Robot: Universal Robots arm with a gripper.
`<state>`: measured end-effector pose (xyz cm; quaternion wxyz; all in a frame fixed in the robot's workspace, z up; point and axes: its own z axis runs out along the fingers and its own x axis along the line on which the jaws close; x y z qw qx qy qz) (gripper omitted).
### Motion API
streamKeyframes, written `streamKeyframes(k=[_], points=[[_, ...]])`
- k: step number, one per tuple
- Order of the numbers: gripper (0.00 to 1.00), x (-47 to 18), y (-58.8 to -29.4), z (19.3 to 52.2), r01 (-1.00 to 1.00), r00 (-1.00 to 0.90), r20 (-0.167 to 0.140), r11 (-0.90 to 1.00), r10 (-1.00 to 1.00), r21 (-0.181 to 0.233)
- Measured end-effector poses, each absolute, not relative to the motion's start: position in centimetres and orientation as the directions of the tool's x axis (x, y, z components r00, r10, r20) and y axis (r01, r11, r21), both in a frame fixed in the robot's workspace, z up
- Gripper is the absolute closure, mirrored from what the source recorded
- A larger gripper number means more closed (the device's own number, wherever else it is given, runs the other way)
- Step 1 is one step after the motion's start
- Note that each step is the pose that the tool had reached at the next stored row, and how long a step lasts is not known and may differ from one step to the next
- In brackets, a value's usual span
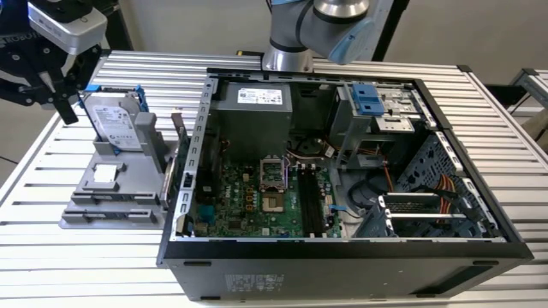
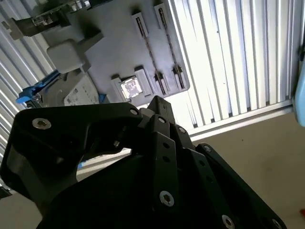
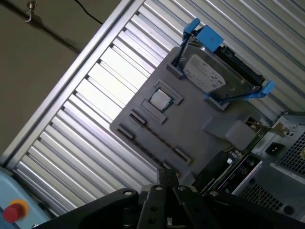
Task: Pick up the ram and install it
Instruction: 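Pick up the ram and move it above insertion slot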
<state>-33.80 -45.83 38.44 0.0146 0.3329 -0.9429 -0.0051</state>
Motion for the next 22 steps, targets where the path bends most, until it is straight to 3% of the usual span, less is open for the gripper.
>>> streamKeyframes(k=[22], points=[[1.00, -33.92, -45.83, 38.44, -0.730, -0.683, 0.019, 0.684, -0.730, 0.015]])
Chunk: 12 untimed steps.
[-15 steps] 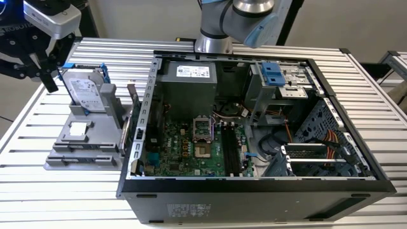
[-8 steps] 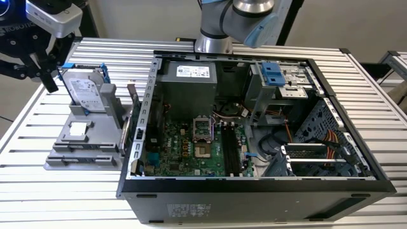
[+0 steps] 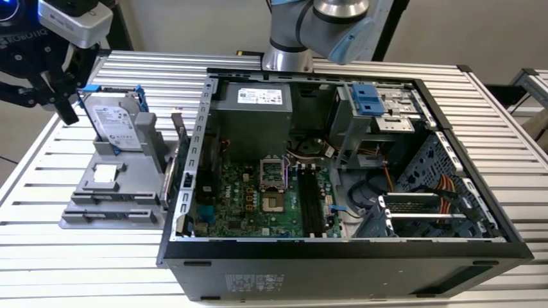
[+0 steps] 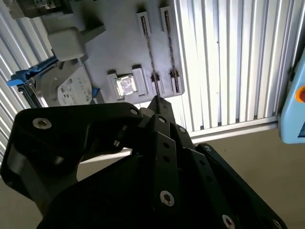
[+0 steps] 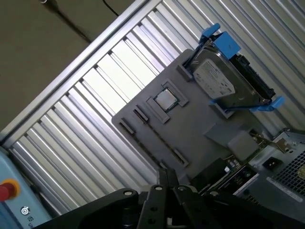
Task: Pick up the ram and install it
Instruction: 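Pick up the ram and move it above insertion slot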
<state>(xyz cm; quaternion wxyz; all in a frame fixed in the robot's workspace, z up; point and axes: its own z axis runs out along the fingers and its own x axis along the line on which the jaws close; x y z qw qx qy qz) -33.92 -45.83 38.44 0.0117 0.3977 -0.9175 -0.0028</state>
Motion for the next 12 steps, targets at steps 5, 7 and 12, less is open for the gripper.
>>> streamKeyframes(k=[5, 7, 12], points=[[1.00, -33.94, -45.83, 38.44, -0.748, -0.663, 0.018, 0.664, -0.748, 0.013], [1.00, -33.95, -45.83, 38.44, -0.754, -0.657, 0.018, 0.657, -0.754, 0.013], [1.00, -33.97, -45.84, 38.44, -0.774, -0.633, 0.015, 0.634, -0.774, 0.015]])
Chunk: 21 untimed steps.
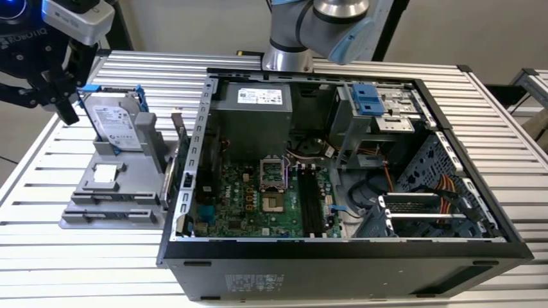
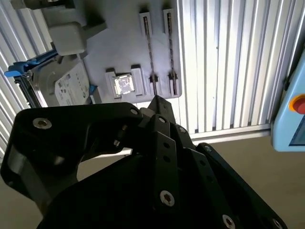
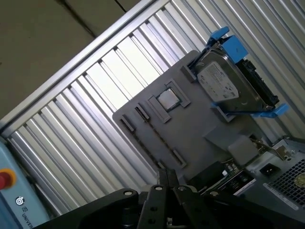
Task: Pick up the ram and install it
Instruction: 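Pick up the ram and move it above insertion slot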
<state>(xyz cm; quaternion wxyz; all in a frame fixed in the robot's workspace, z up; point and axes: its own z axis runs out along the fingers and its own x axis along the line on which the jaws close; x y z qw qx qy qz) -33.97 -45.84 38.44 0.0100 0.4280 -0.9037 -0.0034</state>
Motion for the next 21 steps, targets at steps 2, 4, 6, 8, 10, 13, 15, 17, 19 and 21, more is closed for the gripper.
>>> streamKeyframes(k=[2, 4, 6, 8, 10, 13, 15, 17, 19, 21], points=[[1.00, -33.96, -45.87, 38.44, -0.778, -0.628, 0.006, 0.628, -0.778, 0.018], [1.00, -33.96, -45.87, 38.44, -0.782, -0.623, 0.004, 0.623, -0.782, 0.019], [1.00, -33.96, -45.89, 38.44, -0.786, -0.619, 0.002, 0.618, -0.786, 0.020], [1.00, -33.96, -45.89, 38.44, -0.788, -0.615, 0.002, 0.615, -0.789, 0.021], [1.00, -33.96, -45.90, 38.44, -0.792, -0.610, 0.001, 0.610, -0.792, 0.021], [1.00, -33.96, -45.93, 38.44, -0.800, -0.600, 0.001, 0.599, -0.800, 0.021], [1.00, -33.96, -45.93, 38.44, -0.808, -0.589, 0.001, 0.589, -0.808, 0.021], [1.00, -33.96, -45.99, 38.44, -0.813, -0.582, 0.001, 0.582, -0.813, 0.021], [1.00, -33.95, -46.10, 38.44, -0.816, -0.578, 0.000, 0.578, -0.816, 0.022], [1.00, -33.96, -46.26, 38.44, -0.817, -0.577, -0.002, 0.577, -0.817, 0.023]])
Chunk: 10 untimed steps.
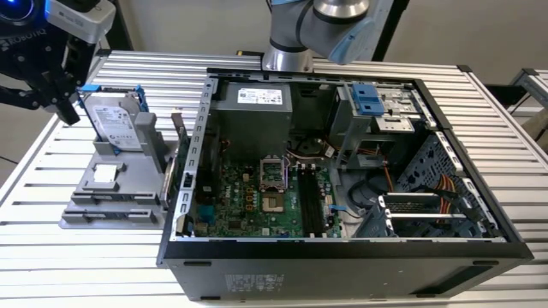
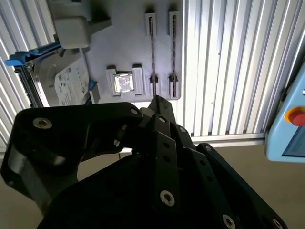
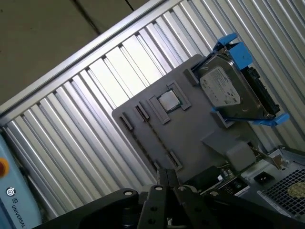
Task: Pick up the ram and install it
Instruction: 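Pick up the ram and move it above insertion slot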
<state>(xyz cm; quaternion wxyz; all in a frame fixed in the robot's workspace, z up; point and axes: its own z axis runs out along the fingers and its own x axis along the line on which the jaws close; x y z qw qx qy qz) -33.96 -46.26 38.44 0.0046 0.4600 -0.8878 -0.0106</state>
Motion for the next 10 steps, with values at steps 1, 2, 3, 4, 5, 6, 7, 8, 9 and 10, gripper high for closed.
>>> streamKeyframes(k=[1, 2, 3, 4, 5, 6, 7, 8, 9, 10], points=[[1.00, -33.96, -46.38, 38.44, -0.817, -0.576, -0.003, 0.576, -0.817, 0.024], [1.00, -33.96, -46.50, 38.44, -0.817, -0.576, -0.005, 0.575, -0.818, 0.026], [1.00, -33.96, -46.60, 38.44, -0.818, -0.575, -0.007, 0.575, -0.818, 0.027], [1.00, -33.96, -46.62, 38.44, -0.819, -0.573, -0.008, 0.573, -0.820, 0.027], [1.00, -33.96, -46.62, 38.44, -0.823, -0.567, -0.008, 0.567, -0.824, 0.027], [1.00, -33.96, -46.62, 38.44, -0.829, -0.558, -0.008, 0.558, -0.830, 0.027], [1.00, -33.96, -46.62, 38.44, -0.836, -0.548, -0.008, 0.547, -0.837, 0.027], [1.00, -33.96, -46.63, 38.44, -0.845, -0.535, -0.008, 0.535, -0.845, 0.027], [1.00, -33.96, -46.63, 38.44, -0.853, -0.522, -0.008, 0.522, -0.853, 0.027], [1.00, -33.96, -46.63, 38.44, -0.860, -0.510, -0.008, 0.509, -0.860, 0.027]])
